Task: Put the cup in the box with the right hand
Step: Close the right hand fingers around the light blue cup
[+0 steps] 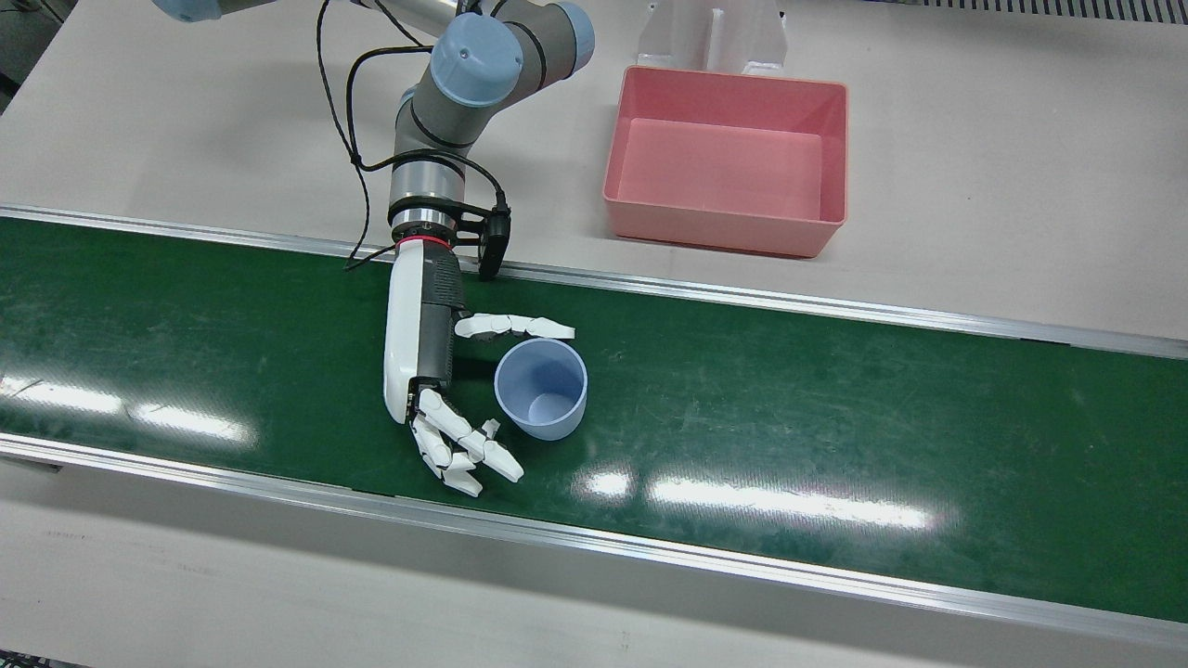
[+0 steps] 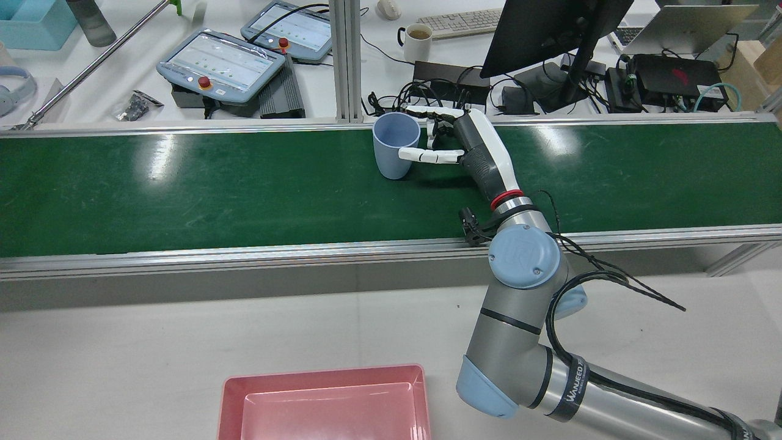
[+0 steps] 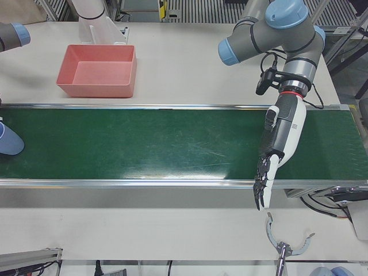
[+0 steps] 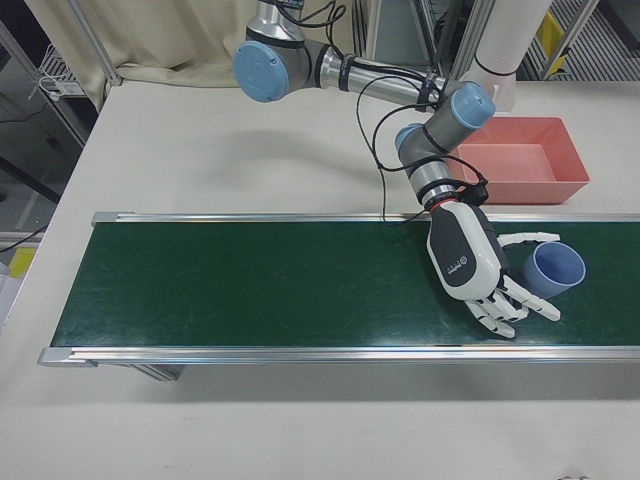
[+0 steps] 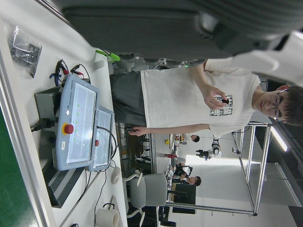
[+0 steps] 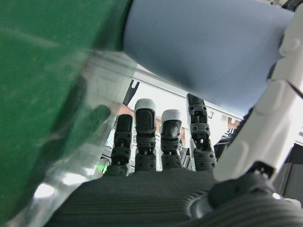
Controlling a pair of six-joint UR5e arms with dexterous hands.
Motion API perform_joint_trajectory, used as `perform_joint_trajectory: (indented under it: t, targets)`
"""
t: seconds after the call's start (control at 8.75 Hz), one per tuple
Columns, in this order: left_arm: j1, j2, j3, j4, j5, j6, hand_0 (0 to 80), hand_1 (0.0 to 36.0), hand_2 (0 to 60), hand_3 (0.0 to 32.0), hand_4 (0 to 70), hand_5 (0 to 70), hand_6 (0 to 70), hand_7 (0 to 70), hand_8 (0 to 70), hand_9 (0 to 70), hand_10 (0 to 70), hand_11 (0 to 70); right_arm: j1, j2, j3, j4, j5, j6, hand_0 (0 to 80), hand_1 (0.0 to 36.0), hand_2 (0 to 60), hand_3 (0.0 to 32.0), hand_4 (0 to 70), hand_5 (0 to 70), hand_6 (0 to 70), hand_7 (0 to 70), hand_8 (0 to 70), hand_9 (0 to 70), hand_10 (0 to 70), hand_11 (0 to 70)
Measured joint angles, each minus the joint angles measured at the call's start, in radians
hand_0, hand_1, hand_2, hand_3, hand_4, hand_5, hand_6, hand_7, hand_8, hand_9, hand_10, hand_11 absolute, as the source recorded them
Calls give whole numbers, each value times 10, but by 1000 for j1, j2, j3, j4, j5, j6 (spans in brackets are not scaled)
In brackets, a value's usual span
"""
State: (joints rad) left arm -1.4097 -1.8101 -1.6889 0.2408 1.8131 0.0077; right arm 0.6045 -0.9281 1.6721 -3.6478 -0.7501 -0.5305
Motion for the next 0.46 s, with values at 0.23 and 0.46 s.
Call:
perform_joint_trajectory:
  t: [0.23,0.46]
  targets:
    - [0,0,0,0,-1,0,0,0,0,0,0,0,0,0,0,0,0,0,0,0,0,0,0,0,434,85,112,0,237,57,319,700,374,620,176,256]
    - [0,0,0,0,-1,0,0,0,0,0,0,0,0,0,0,0,0,0,0,0,0,0,0,0,440,88,110,0,261,57,323,700,377,622,176,255]
